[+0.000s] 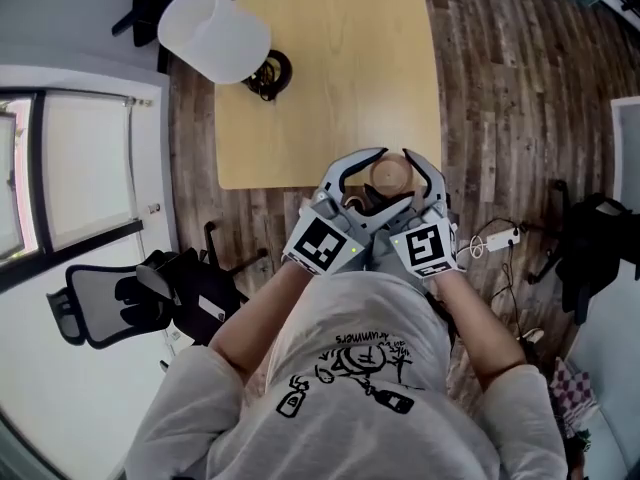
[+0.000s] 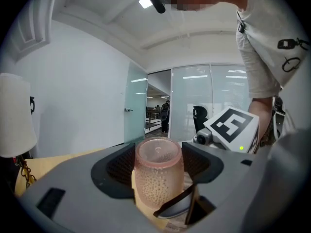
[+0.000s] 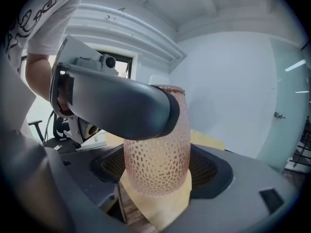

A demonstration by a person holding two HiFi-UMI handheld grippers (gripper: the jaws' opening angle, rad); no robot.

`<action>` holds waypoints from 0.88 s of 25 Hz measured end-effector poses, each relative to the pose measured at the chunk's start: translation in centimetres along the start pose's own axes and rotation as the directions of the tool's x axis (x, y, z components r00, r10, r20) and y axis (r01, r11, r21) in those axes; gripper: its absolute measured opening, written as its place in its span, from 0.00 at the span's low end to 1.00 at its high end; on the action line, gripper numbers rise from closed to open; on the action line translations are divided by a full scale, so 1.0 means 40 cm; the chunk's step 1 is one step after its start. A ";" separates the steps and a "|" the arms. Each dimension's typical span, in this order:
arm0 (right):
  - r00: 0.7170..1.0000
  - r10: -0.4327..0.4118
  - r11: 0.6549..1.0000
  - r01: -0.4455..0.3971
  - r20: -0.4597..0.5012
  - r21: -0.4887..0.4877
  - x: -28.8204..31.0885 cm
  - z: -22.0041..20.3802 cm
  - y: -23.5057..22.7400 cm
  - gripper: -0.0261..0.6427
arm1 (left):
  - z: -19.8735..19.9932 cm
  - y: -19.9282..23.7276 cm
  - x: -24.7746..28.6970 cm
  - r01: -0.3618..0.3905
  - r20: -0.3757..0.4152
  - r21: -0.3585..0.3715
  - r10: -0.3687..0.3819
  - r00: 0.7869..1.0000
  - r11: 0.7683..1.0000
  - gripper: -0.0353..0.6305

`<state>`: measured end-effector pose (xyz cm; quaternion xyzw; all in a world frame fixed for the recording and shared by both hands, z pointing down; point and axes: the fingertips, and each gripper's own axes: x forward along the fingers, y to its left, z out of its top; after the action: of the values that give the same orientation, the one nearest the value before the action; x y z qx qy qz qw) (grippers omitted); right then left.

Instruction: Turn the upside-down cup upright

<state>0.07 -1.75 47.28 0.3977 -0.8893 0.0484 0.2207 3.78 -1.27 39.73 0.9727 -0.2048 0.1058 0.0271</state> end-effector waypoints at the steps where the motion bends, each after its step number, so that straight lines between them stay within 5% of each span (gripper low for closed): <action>1: 1.000 0.003 1.000 -0.003 -0.008 0.003 0.010 -0.015 -0.001 0.58 | -0.013 0.005 0.006 -0.002 0.000 -0.008 0.002 1.000 1.000 0.51; 22: 0.989 0.027 0.999 -0.024 -0.143 0.024 0.234 -0.347 -0.006 0.58 | -0.394 0.074 0.124 -0.039 -0.194 -0.032 0.032 0.980 0.999 0.51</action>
<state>-0.35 -4.69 63.76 0.3841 -0.8755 0.0897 0.2791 3.95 -4.43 56.21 0.9533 -0.2205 0.1966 0.0624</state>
